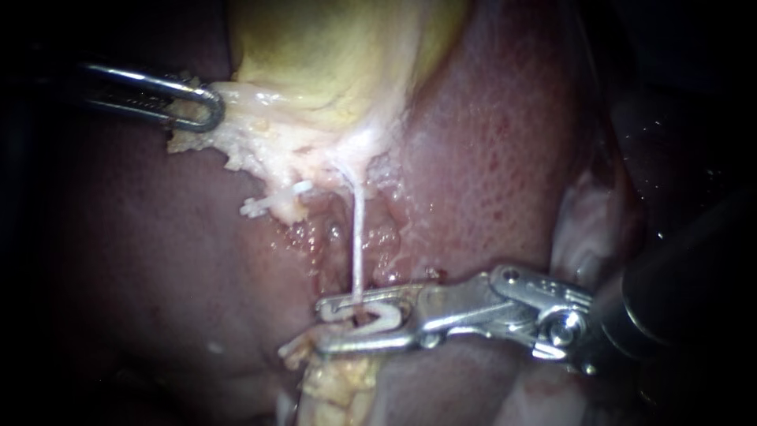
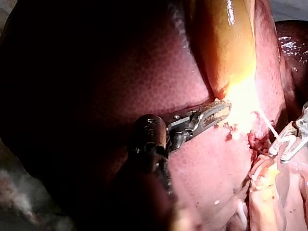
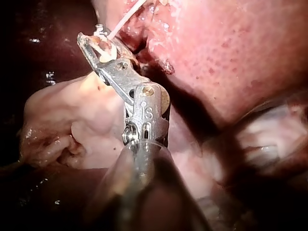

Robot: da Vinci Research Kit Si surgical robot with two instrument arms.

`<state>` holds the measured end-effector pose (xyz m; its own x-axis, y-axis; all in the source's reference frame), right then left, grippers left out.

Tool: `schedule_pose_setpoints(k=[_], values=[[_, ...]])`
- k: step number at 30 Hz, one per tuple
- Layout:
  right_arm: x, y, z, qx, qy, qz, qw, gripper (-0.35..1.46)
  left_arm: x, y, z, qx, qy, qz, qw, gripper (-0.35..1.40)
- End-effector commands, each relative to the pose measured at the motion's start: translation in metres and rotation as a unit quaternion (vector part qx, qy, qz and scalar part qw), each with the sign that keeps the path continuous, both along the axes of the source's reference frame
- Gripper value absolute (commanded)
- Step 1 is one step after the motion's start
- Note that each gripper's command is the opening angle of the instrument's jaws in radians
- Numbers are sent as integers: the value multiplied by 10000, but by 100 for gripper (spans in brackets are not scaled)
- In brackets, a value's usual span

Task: Clipping first clip right tube

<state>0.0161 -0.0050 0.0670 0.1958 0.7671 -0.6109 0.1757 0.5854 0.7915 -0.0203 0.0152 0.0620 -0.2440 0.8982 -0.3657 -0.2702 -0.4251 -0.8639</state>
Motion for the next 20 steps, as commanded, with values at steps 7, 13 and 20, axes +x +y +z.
schedule_pose_setpoints(k=[7, 13, 20], values=[[-7, -1, 3, 159, -58, 34, 9999, -35, 0, 0, 0, 0, 0, 0, 10000, -35], [-9, -1, 4, 158, -57, 32, 9999, -35, 0, 0, -1, 0, 1, -1, 10000, -35], [-5, -4, 8, 145, -47, 2, 9999, -35, -1, 0, 0, 0, 2, -2, 10000, -35]])
